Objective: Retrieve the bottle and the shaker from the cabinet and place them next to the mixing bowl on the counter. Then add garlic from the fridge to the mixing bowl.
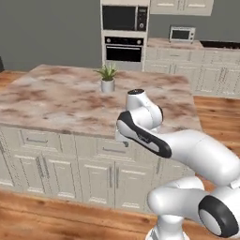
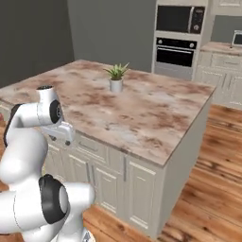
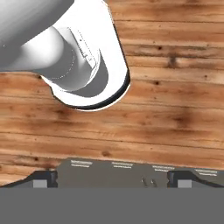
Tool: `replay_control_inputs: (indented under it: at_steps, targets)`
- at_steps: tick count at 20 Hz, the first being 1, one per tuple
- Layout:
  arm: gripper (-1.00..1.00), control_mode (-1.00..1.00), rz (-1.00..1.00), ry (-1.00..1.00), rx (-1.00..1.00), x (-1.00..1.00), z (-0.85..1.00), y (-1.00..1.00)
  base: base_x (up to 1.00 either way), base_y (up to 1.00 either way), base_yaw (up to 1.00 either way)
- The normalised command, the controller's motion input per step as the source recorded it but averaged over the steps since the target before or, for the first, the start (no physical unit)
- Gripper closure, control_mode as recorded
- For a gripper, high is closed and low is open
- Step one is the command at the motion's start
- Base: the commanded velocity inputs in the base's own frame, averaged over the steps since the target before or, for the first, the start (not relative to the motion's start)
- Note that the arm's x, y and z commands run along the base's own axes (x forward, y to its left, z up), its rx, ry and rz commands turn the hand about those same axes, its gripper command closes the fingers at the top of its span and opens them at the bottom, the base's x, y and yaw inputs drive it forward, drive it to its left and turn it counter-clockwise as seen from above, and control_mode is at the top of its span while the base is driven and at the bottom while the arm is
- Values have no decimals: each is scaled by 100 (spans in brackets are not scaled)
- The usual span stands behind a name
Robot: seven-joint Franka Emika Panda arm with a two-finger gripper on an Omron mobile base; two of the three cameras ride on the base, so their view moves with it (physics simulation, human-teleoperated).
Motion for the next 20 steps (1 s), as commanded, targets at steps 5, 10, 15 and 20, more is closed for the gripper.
replay_control_inputs:
  at_steps: [5,10,15,20]
  targets:
    - [-100,100,0,0,0,0,0,0,-6,0,-80]
    - [-100,100,0,0,0,0,0,0,9,-2,-72]
    - [-100,100,0,0,0,0,0,0,59,-42,-13]
    - [-100,100,0,0,0,0,0,0,46,-51,2]
